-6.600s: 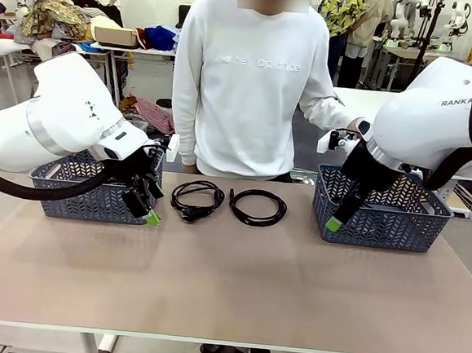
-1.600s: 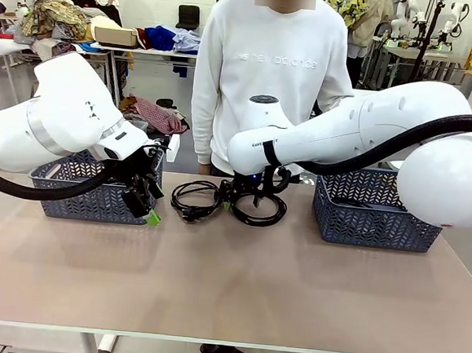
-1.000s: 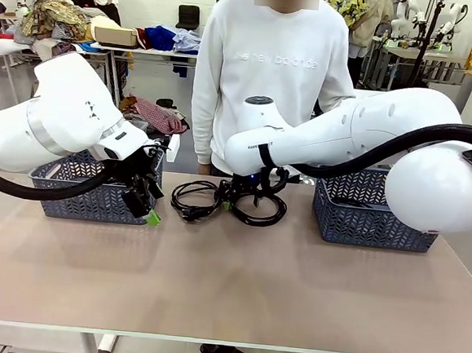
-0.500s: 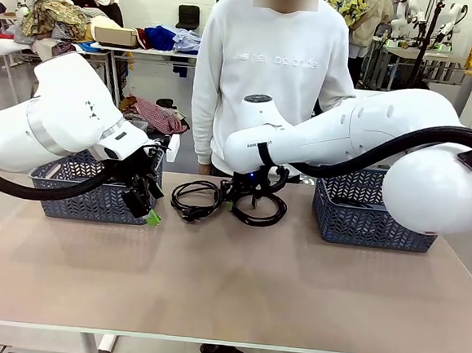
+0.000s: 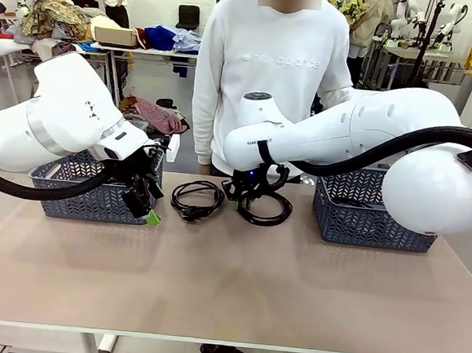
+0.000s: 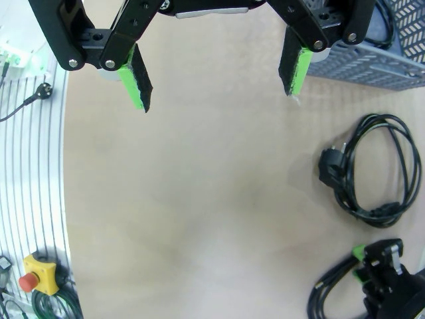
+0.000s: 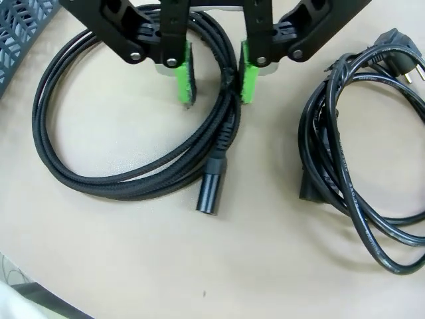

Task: Organize the cables according to human instructions.
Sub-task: Pick up a bundle of cables and place it in the basket indicated by the human.

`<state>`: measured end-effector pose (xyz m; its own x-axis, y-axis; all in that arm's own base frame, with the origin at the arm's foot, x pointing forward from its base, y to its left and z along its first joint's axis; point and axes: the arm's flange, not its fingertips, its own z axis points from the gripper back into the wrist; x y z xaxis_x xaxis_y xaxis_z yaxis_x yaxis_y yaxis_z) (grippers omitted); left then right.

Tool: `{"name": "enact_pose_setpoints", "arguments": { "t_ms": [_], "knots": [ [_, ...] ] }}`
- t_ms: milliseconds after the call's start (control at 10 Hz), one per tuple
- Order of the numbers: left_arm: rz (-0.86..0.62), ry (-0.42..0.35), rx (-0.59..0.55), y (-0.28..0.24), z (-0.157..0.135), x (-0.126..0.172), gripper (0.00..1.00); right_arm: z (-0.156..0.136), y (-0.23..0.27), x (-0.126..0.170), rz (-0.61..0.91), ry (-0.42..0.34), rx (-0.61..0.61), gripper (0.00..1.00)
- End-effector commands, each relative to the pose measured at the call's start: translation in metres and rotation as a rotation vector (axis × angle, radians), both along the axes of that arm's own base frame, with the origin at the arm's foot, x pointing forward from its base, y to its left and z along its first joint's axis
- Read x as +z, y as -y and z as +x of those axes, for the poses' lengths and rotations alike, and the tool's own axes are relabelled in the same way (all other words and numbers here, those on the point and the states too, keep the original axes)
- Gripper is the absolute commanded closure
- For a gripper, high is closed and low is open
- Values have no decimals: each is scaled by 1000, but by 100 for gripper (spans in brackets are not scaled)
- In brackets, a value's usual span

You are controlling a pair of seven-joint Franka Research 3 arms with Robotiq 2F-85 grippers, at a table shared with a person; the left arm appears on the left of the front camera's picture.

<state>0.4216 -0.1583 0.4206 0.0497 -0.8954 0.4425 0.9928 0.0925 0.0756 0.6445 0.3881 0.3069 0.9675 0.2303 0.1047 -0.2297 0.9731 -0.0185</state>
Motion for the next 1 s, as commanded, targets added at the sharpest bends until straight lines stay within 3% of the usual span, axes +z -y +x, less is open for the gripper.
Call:
{"name": "enact_pose_setpoints", "arguments": {
  "t_ms": [0,100,200,300,700,900],
  "knots": [
    [1,0,1,-1,0,1,0,2,-2,0,-11,-6,-41,78],
    [1,0,1,-1,0,1,0,3,-1,0,9,-19,-46,100],
    [1,0,1,-1,0,1,0,4,1,-1,18,-24,-58,96],
    [1,0,1,-1,0,1,0,3,3,1,33,-20,-80,100],
    [1,0,1,-1,0,1,0,-2,13,25,20,33,-179,100],
    [1,0,1,-1,0,1,0,-10,13,58,3,57,-107,100]
  ]
}}
